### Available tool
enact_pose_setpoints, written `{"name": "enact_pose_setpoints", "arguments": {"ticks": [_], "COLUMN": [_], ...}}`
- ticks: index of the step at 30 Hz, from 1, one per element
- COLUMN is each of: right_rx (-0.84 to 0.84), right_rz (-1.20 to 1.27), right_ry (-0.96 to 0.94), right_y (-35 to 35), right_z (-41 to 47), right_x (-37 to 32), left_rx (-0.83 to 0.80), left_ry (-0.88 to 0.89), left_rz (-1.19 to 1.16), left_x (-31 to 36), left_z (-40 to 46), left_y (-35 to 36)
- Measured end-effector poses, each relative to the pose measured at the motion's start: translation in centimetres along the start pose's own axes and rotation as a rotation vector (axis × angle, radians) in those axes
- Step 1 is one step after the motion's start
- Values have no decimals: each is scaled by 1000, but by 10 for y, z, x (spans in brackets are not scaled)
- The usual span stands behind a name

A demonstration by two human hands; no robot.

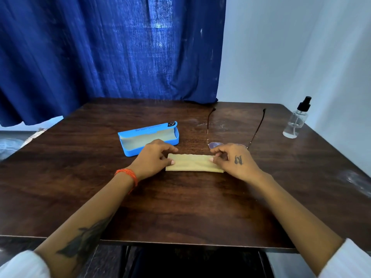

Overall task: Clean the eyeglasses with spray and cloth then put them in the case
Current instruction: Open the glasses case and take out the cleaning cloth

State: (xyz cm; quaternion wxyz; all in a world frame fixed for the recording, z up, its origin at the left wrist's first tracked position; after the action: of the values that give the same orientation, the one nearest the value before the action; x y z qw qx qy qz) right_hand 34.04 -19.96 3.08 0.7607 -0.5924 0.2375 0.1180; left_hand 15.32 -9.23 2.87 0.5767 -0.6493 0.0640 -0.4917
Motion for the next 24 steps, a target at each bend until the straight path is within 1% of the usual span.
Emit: {"name": "enact_pose_setpoints", "arguments": {"ticks": [2, 6, 10, 12, 14, 19, 22, 24], "right_rx": [-3, -96, -144, -165, -148, -91, -112, -151], "right_rz": [-5, -55, 18, 49, 86, 355, 535, 621], "right_ry": [-10, 35, 92, 85, 60, 52, 55, 42], "right_y": [0, 5, 3, 1, -3, -14, -22, -24], "right_z": [2, 5, 3, -1, -6, -14, -12, -8], "right_x": [-1, -4, -4, -6, -10, -17, -19, -21], "left_rx": [-41, -164, -281, -330, -363, -473, -561, -644], "left_ry": [10, -23, -75, -93, -102, -189, -203, -215], "left_rz": [20, 31, 30, -6, -47, -301, -523, -599], "left_x": [0, 1, 0, 1, 4, 12, 23, 30], "left_z": [3, 7, 3, -3, -9, -32, -46, -55], "left_y": [0, 2, 2, 2, 1, 0, 2, 9]}}
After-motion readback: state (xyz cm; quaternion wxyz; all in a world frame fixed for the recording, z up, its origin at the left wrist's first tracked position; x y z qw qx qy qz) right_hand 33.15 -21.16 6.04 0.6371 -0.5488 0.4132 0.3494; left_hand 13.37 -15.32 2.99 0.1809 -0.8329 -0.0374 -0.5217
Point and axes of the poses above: each hand's wrist, its own z-axis towards the middle knuckle, its own y-axis out of the palm, x = y × z, the point moved 6 cm from there along z, towards the middle knuckle, and after that the axes turned 3 degrees about -x, right-handed, at the moved point
